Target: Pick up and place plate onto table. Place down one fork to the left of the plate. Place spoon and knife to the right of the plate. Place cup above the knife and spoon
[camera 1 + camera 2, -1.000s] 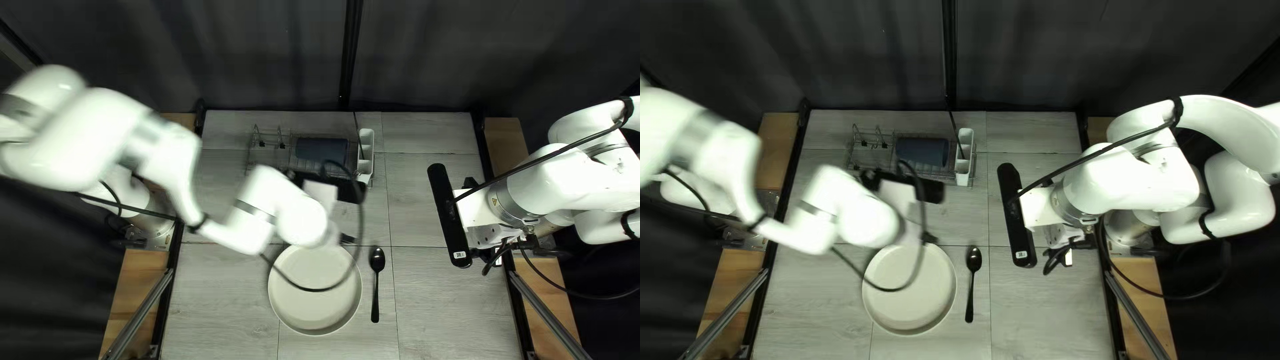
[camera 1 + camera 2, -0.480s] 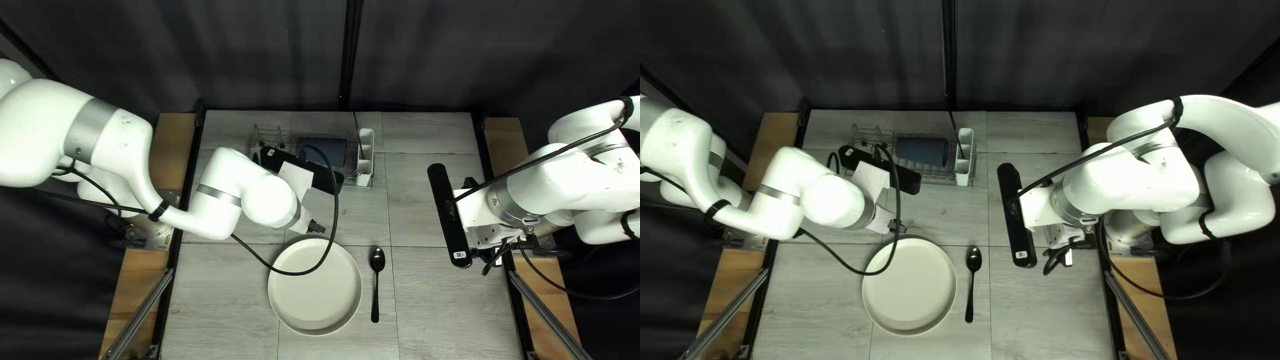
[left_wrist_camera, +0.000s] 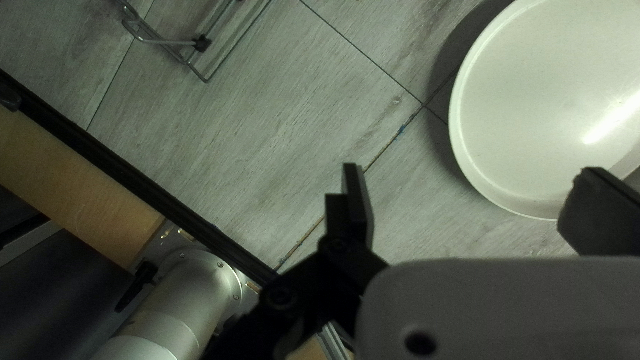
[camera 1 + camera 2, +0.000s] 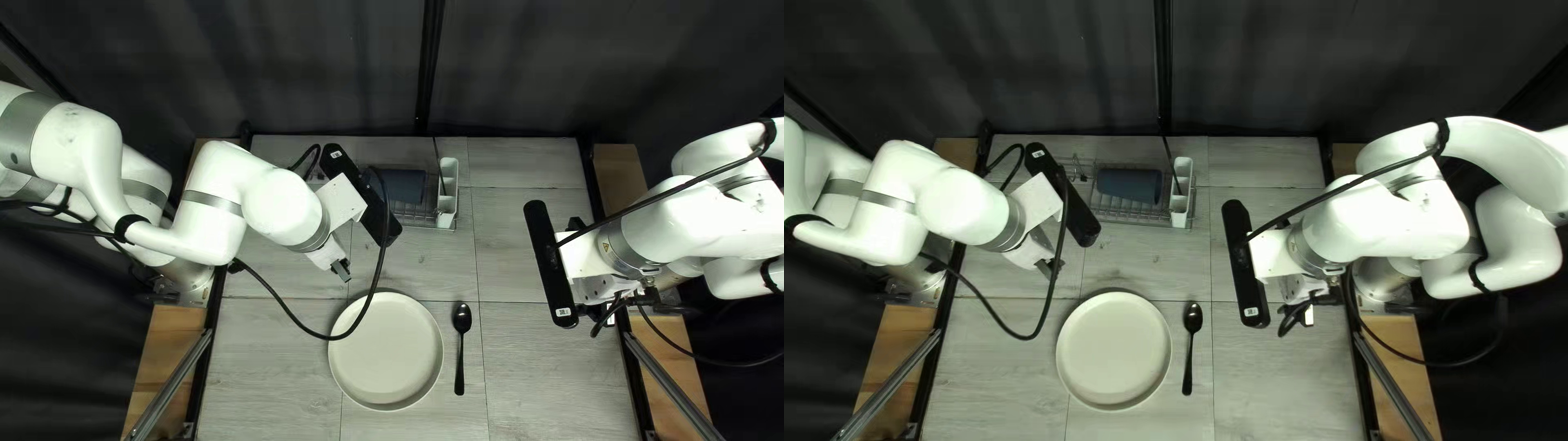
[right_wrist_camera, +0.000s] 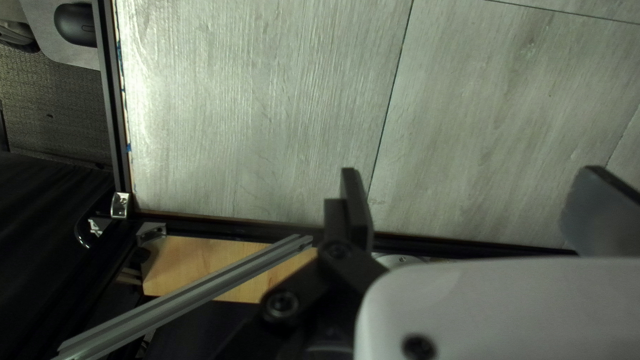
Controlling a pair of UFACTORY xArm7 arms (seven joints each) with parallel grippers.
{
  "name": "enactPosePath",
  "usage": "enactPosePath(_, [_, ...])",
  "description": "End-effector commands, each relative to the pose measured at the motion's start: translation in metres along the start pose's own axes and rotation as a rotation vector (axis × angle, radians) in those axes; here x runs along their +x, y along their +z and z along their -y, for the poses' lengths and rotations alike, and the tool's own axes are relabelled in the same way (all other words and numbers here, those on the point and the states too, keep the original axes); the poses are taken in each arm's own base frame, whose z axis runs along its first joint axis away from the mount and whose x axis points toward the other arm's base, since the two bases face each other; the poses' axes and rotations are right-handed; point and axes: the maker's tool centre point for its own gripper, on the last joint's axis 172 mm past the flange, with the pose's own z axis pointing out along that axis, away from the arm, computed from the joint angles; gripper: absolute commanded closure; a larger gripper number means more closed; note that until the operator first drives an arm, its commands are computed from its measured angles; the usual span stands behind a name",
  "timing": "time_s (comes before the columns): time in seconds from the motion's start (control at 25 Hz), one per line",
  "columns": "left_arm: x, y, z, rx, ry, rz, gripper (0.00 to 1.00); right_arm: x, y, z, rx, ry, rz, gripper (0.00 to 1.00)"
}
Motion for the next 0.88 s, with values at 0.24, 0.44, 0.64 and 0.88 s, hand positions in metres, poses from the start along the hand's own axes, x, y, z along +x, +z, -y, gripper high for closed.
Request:
enactPosePath(0.24, [-0.027,-0.032,0.024,-0.082,0.479,-0.096,0.00,0.000,0.000,0.000,0.000,0.000,0.000,0.00])
enactPosePath(0.44, [-0.027,-0.032,0.024,-0.082,0.479,-0.096,0.00,0.000,0.000,0.000,0.000,0.000,0.000,0.00])
enactPosePath(0.64, [0.002,-0.019,0.004,-0.083,0.514,-0.122,0.00,0.000,0.000,0.000,0.000,0.000,0.000,0.00])
enactPosePath(0.88, [0.067,0.015,-0.027,-0.090,0.654,-0.205,0.00,0.000,0.000,0.000,0.000,0.000,0.000,0.00])
